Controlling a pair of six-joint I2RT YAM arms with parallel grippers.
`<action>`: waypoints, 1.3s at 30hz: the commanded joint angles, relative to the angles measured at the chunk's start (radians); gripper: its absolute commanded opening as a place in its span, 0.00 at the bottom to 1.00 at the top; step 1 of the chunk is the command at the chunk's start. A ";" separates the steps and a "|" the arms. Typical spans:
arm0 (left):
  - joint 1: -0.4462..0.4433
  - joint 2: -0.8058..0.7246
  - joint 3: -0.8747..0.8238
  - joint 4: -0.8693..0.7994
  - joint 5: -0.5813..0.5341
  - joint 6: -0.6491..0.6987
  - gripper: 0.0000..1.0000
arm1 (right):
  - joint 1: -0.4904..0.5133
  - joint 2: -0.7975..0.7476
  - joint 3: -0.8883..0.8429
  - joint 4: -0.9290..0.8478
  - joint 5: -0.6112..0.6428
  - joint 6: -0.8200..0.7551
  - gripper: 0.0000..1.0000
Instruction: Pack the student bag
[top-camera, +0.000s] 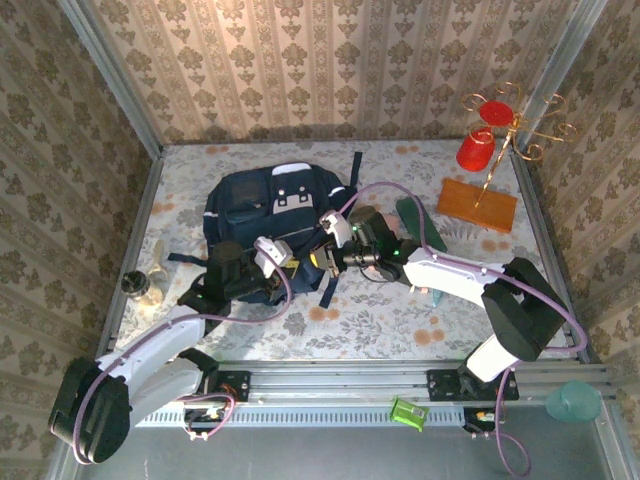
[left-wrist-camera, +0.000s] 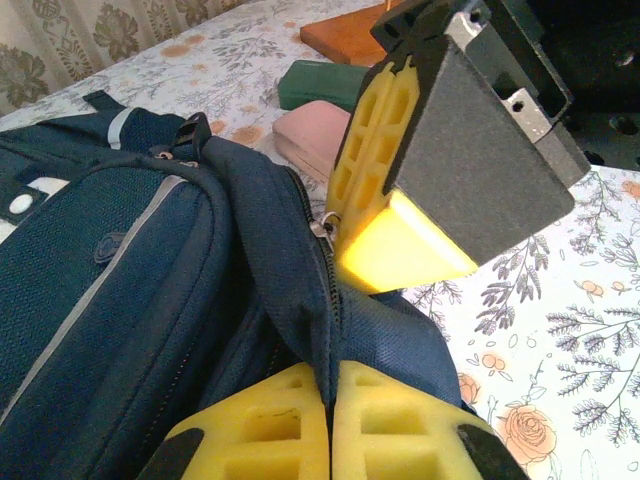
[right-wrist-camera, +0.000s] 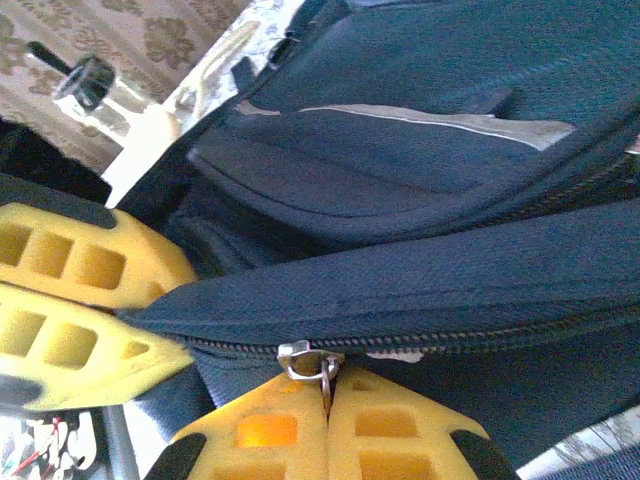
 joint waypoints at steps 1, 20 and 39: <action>-0.010 -0.032 0.014 0.071 0.002 0.004 0.00 | -0.044 -0.040 -0.020 -0.094 0.216 0.074 0.00; -0.014 -0.098 -0.012 0.091 -0.049 -0.026 0.00 | -0.107 0.015 0.112 -0.391 0.500 0.078 0.00; -0.006 -0.246 -0.078 0.133 -0.099 -0.097 0.00 | -0.256 0.202 0.247 -0.339 0.367 0.076 0.00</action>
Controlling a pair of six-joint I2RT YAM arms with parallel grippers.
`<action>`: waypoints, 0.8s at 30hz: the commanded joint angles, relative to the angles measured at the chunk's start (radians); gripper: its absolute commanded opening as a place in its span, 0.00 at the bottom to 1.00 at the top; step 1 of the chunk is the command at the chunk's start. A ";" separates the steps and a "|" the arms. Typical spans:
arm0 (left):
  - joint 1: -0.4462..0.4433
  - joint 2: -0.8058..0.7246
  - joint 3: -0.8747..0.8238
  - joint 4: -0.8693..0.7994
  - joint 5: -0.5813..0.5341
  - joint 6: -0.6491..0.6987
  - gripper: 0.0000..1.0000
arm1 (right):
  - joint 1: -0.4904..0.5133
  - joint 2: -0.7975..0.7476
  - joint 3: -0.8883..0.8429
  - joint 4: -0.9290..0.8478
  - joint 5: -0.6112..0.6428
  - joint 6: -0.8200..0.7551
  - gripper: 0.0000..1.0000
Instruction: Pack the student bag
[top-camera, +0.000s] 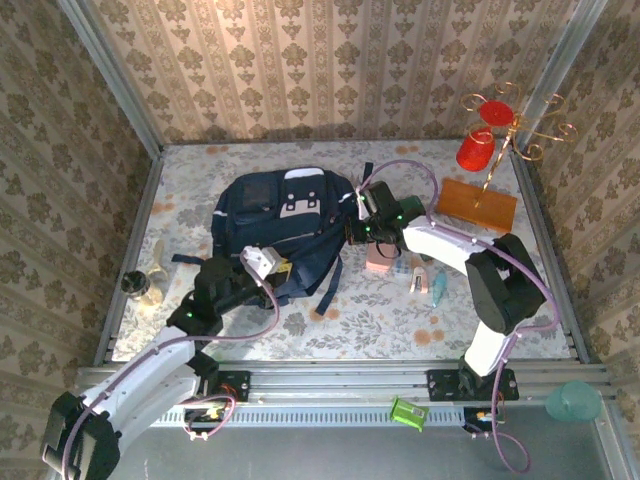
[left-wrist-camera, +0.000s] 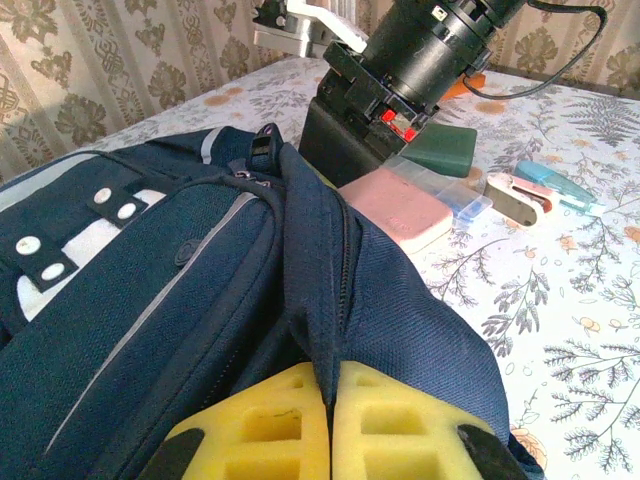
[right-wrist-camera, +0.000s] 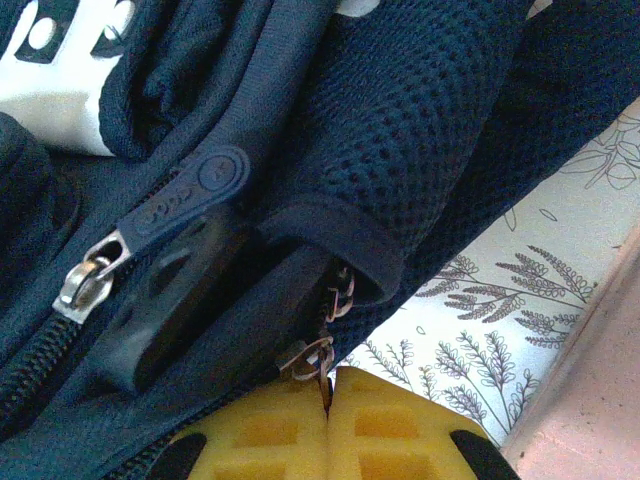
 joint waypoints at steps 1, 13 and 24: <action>0.012 -0.028 0.011 0.123 -0.023 -0.026 0.00 | -0.060 0.020 0.017 -0.002 0.090 0.004 0.00; 0.042 0.017 -0.001 0.187 0.000 -0.049 0.00 | -0.106 -0.028 -0.028 -0.028 0.122 -0.007 0.00; 0.147 0.223 0.072 0.215 -0.187 -0.078 0.05 | -0.017 -0.260 -0.230 0.120 0.034 0.028 0.00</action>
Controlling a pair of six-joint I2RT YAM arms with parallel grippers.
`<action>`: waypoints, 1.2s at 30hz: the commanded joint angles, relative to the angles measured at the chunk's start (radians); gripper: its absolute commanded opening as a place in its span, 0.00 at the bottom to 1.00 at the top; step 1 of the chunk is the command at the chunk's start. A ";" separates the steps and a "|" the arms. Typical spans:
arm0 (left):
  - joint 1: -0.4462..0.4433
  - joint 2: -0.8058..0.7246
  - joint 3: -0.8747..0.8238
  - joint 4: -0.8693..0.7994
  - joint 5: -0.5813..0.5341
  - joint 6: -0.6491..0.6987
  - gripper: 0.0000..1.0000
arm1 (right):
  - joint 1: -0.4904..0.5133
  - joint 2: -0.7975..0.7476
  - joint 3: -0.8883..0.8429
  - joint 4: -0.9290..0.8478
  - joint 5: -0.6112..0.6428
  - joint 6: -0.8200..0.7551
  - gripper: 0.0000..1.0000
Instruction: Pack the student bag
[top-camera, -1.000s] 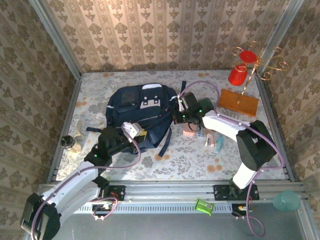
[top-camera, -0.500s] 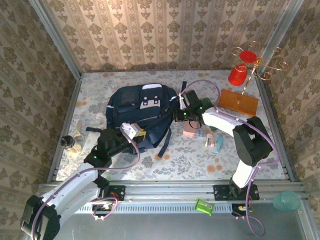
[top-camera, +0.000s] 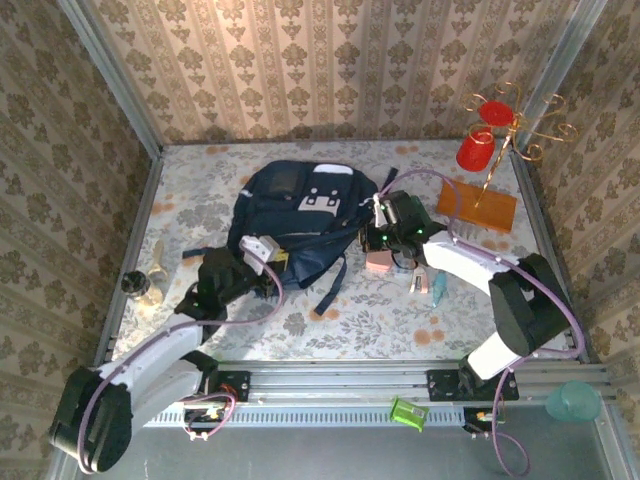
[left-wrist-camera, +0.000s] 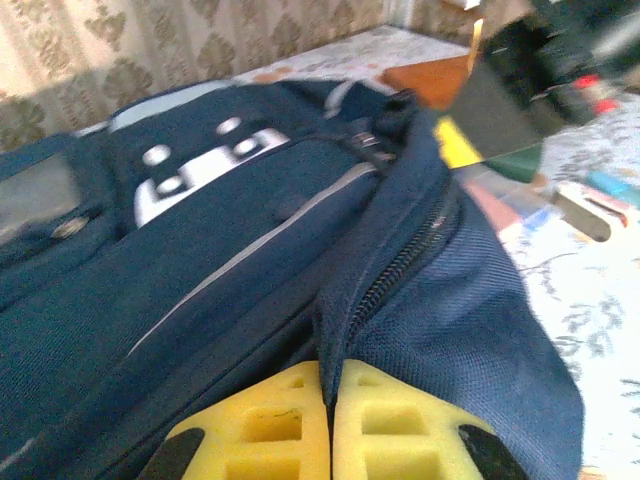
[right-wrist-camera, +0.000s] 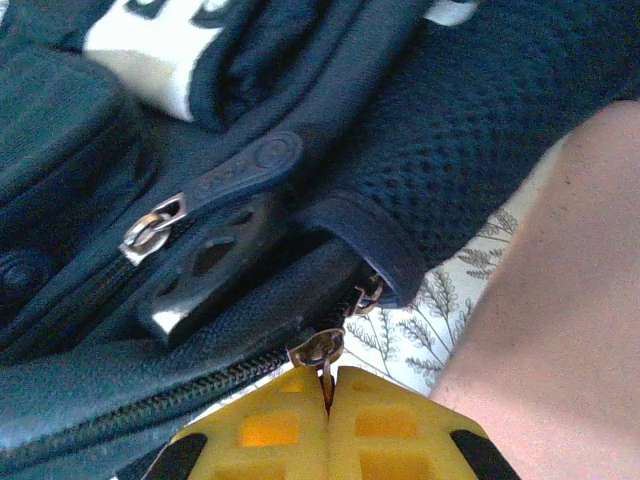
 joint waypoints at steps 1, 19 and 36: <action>0.060 0.046 0.069 0.060 -0.192 -0.040 0.10 | 0.037 -0.065 -0.028 0.037 0.056 0.029 0.00; 0.124 -0.069 0.061 -0.144 -0.613 -0.262 0.73 | 0.187 0.035 0.008 -0.045 -0.017 -0.053 0.26; -0.063 0.036 0.161 -0.254 -0.476 -0.532 0.77 | 0.037 -0.063 0.009 -0.031 -0.001 0.090 0.59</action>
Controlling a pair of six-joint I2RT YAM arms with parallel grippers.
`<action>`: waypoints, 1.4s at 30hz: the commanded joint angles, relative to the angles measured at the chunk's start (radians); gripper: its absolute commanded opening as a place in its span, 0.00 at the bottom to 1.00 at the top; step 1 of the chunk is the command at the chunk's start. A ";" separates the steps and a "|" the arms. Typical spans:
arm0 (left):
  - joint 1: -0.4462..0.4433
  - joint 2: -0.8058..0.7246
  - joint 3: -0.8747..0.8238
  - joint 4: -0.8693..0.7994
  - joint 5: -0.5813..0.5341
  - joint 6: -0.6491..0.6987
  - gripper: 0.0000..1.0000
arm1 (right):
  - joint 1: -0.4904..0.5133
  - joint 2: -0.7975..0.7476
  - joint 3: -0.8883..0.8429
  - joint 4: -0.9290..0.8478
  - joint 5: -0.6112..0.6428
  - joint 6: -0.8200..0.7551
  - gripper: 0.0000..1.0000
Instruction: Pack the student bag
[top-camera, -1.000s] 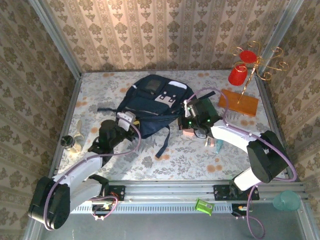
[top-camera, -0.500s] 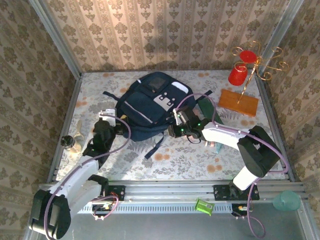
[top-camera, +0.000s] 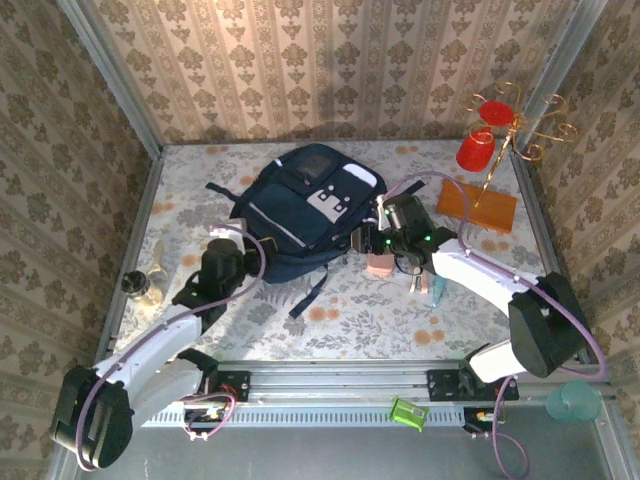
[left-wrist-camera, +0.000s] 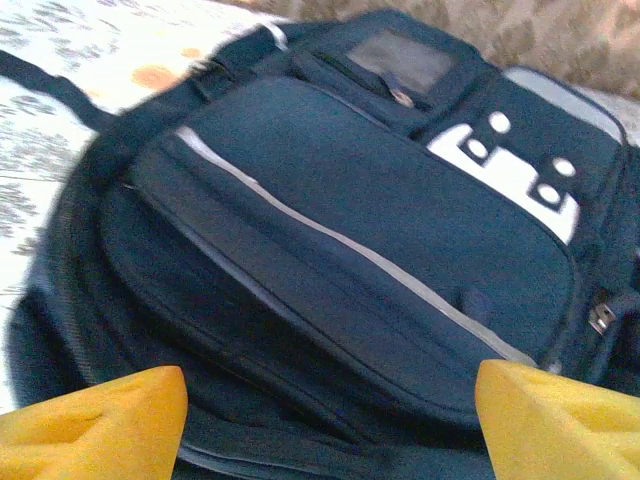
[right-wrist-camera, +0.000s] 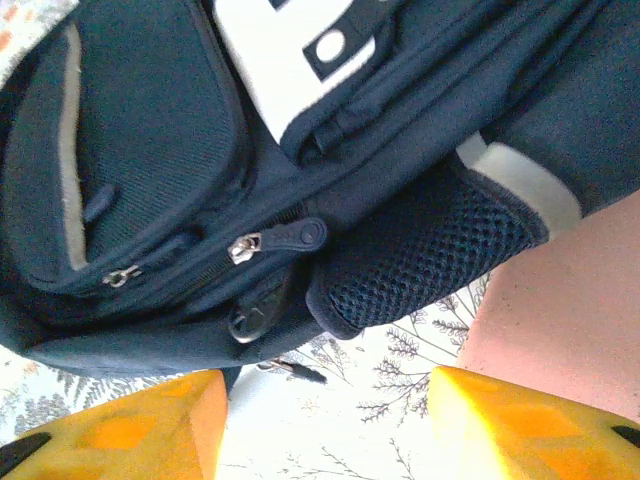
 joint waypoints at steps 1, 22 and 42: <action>-0.045 0.037 0.056 -0.014 -0.005 -0.022 0.77 | 0.004 0.037 0.026 0.035 -0.006 0.056 0.61; -0.241 0.232 0.140 -0.032 0.102 0.682 0.82 | 0.098 0.150 -0.113 0.290 -0.031 -0.113 0.68; -0.248 0.515 0.241 0.036 0.068 1.079 0.58 | 0.095 0.300 -0.122 0.479 -0.081 -0.166 0.43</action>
